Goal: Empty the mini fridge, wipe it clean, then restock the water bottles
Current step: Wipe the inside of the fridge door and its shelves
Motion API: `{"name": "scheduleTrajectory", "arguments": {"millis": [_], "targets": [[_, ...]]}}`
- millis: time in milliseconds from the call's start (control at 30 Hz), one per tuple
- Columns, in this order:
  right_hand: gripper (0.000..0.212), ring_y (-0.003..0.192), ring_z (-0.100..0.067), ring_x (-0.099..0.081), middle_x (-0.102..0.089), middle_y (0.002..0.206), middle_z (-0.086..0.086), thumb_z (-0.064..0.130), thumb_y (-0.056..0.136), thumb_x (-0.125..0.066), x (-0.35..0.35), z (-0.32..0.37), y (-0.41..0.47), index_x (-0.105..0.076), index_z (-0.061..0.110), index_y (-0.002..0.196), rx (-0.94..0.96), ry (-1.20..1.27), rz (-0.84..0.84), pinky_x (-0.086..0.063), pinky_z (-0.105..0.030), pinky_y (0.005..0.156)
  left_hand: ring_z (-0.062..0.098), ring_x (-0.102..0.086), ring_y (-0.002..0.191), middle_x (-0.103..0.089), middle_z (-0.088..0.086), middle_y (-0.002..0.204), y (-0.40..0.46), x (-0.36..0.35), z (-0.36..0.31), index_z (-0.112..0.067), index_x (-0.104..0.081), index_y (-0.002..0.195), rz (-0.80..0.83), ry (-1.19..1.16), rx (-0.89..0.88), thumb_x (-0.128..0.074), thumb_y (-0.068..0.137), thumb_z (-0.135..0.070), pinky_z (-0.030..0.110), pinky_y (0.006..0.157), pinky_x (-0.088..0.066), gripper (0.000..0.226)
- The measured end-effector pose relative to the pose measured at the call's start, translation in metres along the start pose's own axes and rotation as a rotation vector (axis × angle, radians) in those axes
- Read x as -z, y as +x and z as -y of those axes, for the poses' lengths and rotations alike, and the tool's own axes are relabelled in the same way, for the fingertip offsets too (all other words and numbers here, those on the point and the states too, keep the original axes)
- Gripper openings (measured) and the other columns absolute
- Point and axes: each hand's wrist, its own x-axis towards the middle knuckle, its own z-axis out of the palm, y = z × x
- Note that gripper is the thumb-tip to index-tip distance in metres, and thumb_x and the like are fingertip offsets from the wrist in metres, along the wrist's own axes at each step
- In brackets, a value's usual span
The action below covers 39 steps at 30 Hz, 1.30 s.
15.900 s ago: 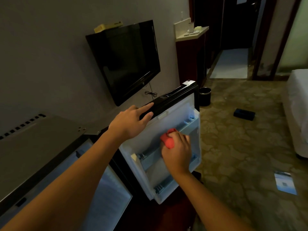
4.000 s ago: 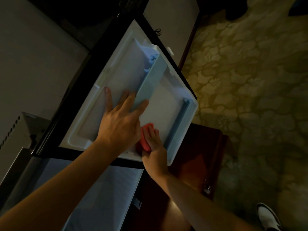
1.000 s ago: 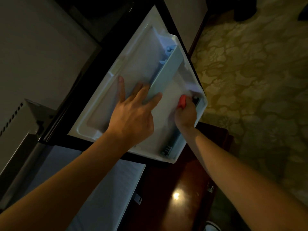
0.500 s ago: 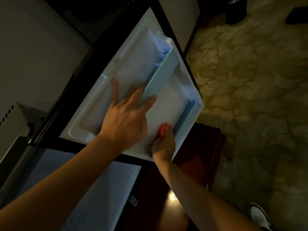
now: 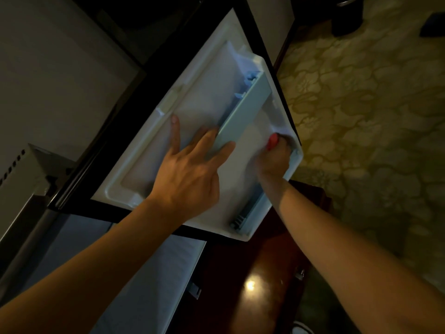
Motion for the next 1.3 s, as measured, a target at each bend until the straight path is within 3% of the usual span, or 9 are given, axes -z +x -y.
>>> {"name": "scheduleTrajectory", "arguments": {"millis": [100,300,433,667,767,867,1000,1133,1300], "targets": [[0.032,0.116,-0.027,-0.055,-0.055,0.129,-0.012,0.022,0.104,-0.037,0.0,-0.006,-0.009,-0.055,0.01,0.128,0.006,0.059,0.039,-0.035,-0.023,0.084,0.037,-0.055,0.126,-0.054,0.024,0.132,0.001,0.0,0.0,-0.01,-0.062,0.132,0.015,-0.003,0.005,-0.049,0.084,-0.012,0.073,0.114,-0.005,0.05],[0.033,0.105,-0.037,-0.06,-0.059,0.119,-0.015,0.035,0.102,-0.034,0.002,-0.015,-0.053,-0.048,0.011,0.12,-0.054,-0.028,0.173,-0.046,-0.04,0.085,0.038,-0.056,0.122,-0.055,0.024,0.129,0.004,-0.002,0.002,-0.011,-0.062,0.132,0.03,0.021,0.027,-0.049,0.083,-0.013,0.073,0.113,-0.008,0.051],[0.029,0.094,-0.034,-0.062,-0.061,0.108,-0.012,0.041,0.104,-0.033,-0.006,-0.033,-0.096,-0.048,0.016,0.105,-0.11,-0.012,0.243,-0.041,-0.031,0.075,0.037,-0.059,0.117,-0.056,0.024,0.128,0.007,-0.005,0.004,-0.012,-0.063,0.132,0.019,0.032,0.039,-0.053,0.081,-0.011,0.073,0.113,-0.008,0.052],[0.006,0.097,-0.018,-0.064,-0.064,0.097,0.005,0.023,0.092,-0.061,-0.002,-0.046,-0.125,-0.06,0.023,0.098,-0.17,0.097,0.235,-0.045,-0.02,0.083,0.036,-0.06,0.113,-0.056,0.023,0.126,0.007,-0.005,0.003,-0.011,-0.063,0.131,0.015,0.043,0.044,-0.056,0.079,-0.009,0.073,0.113,-0.009,0.052],[0.007,0.081,-0.018,-0.065,-0.063,0.077,0.01,0.027,0.089,-0.063,0.008,-0.035,-0.116,-0.057,0.028,0.086,-0.236,0.195,0.176,-0.049,-0.022,0.072,0.036,-0.061,0.112,-0.056,0.023,0.126,0.007,-0.003,0.003,-0.012,-0.063,0.13,0.027,0.038,0.05,-0.052,0.08,-0.011,0.073,0.113,-0.009,0.052],[0.011,0.07,-0.014,-0.062,-0.063,0.075,0.006,0.013,0.084,-0.061,0.025,-0.018,-0.101,-0.061,0.024,0.086,-0.204,0.332,0.129,-0.049,-0.022,0.06,0.035,-0.06,0.111,-0.055,0.022,0.127,0.007,-0.002,0.002,-0.012,-0.064,0.13,0.034,0.023,0.061,-0.048,0.081,-0.013,0.073,0.113,-0.008,0.052],[0.018,0.074,-0.018,-0.065,-0.067,0.08,0.0,0.009,0.084,-0.06,0.043,0.004,-0.07,-0.064,0.026,0.084,-0.137,0.472,-0.009,-0.052,-0.027,0.064,0.036,-0.061,0.111,-0.055,0.022,0.129,0.007,-0.002,0.0,-0.013,-0.064,0.13,0.028,0.012,0.068,-0.047,0.082,-0.013,0.071,0.115,-0.006,0.05],[0.018,0.089,-0.014,-0.063,-0.07,0.098,0.0,0.018,0.084,-0.063,0.058,-0.006,-0.035,-0.068,0.016,0.102,0.068,0.281,-0.156,-0.048,-0.022,0.077,0.037,-0.059,0.116,-0.054,0.022,0.129,0.008,-0.002,0.0,-0.013,-0.063,0.131,0.048,0.008,0.071,-0.045,0.083,-0.013,0.072,0.114,-0.006,0.051],[0.029,0.105,-0.018,-0.06,-0.063,0.111,0.0,0.011,0.083,-0.065,0.038,-0.051,-0.007,-0.061,0.016,0.112,0.155,0.101,-0.011,-0.051,-0.039,0.094,0.037,-0.059,0.117,-0.056,0.022,0.127,0.008,-0.001,0.0,-0.012,-0.064,0.13,0.033,0.0,0.07,-0.049,0.083,-0.012,0.072,0.114,-0.007,0.049]]}}
